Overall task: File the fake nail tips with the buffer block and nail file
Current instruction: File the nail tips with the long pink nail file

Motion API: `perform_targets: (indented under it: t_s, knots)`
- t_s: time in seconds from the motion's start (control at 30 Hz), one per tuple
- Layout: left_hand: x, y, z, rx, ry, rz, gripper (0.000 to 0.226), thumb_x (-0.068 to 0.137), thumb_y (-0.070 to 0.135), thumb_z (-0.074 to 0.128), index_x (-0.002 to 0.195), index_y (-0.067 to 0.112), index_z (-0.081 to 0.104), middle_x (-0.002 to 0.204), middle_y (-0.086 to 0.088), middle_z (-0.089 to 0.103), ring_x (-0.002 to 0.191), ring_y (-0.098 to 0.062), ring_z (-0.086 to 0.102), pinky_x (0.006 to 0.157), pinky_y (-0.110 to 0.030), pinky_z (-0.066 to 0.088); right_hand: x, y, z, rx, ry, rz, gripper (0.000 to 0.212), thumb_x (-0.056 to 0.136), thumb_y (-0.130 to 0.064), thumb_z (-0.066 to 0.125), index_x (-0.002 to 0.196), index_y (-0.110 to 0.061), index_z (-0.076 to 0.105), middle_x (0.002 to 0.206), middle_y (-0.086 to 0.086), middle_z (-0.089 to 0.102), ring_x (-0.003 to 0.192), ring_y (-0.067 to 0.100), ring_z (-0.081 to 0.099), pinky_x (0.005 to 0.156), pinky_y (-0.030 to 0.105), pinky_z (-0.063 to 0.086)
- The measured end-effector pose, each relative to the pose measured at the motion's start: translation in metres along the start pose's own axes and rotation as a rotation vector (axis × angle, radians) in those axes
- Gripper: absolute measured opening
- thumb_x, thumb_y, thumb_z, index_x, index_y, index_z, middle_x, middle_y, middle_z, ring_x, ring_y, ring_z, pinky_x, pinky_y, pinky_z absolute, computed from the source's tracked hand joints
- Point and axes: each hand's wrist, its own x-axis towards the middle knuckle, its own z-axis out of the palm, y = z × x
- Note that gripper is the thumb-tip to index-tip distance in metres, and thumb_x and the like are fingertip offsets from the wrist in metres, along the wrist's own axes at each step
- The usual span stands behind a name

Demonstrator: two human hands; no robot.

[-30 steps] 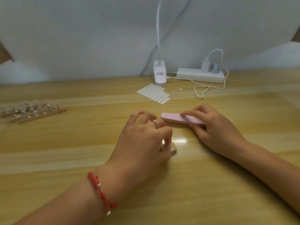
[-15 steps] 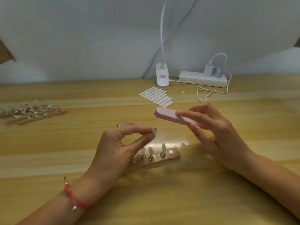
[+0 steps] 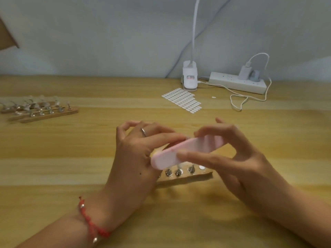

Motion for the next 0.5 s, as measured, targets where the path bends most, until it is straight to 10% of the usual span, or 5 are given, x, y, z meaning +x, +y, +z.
perform_targets:
  t_s: [0.13,0.5]
  knots:
    - [0.000,0.003,0.001,0.028,0.016,0.012,0.015,0.088,0.033,0.058,0.096,0.042,0.066,0.094,0.025,0.063,0.099,0.007,0.052,0.096,-0.031,0.023,0.005,0.004,-0.011,-0.039,0.076,0.049,0.061,0.087,0.012,0.056,0.129,-0.032,0.061,0.120,0.011,0.052,0.106,0.032,0.058,0.098,0.031,0.046]
    - [0.000,0.007,0.001,-0.019,-0.051,0.012,0.022,0.077,0.042,0.059,0.099,0.042,0.061,0.094,0.026,0.060,0.093,0.000,0.052,0.088,-0.037,0.028,0.001,-0.008,-0.002,-0.008,0.003,-0.044,0.047,0.096,0.002,0.049,0.126,-0.031,0.063,0.120,0.004,0.049,0.119,0.020,0.049,0.115,0.052,0.032]
